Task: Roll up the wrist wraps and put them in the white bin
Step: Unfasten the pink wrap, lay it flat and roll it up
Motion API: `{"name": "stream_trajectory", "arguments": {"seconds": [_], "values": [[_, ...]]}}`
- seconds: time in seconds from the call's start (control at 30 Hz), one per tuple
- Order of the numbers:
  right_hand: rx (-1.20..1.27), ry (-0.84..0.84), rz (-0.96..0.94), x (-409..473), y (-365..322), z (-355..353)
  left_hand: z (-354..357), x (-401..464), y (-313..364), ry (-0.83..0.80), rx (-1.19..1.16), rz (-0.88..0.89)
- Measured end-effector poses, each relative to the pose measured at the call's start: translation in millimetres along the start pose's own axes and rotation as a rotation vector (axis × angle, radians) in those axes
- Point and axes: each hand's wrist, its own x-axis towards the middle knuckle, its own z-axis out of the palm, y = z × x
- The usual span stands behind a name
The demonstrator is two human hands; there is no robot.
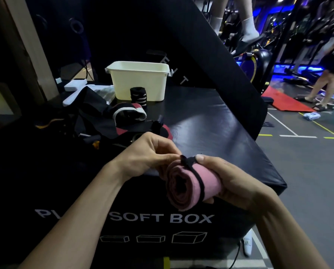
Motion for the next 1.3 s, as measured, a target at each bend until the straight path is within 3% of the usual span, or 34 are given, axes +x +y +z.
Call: {"name": "stream_trajectory", "arguments": {"seconds": [0.27, 0.37, 0.67, 0.9, 1.03, 1.13, 1.2, 1.3], "values": [[0.396, 0.093, 0.012, 10, -5, -5, 35, 4, -2, 0.210, -0.325, -0.082], [0.515, 0.095, 0.039, 15, -1, -12, 33, 2, 1, 0.159, -0.392, -0.169], [0.496, 0.105, 0.029, 20, 3, -11, 37, 7, 3, 0.069, -0.538, -0.350], [0.553, 0.172, 0.026, 22, -1, -8, 44, 11, -3, 0.185, -0.337, -0.301], [0.419, 0.364, -0.030, 24, -3, -4, 31, 13, 4, 0.333, -0.279, -0.195], [0.209, 0.537, -0.053, 24, 3, -1, 23, 8, 5, 0.203, -0.069, -0.111], [0.125, 0.518, -0.073, 23, 3, 3, 27, 5, 1, 0.169, 0.156, -0.051], [0.166, 0.446, -0.096, 20, -3, 6, 29, 7, 1, 0.210, 0.051, -0.036]]}}
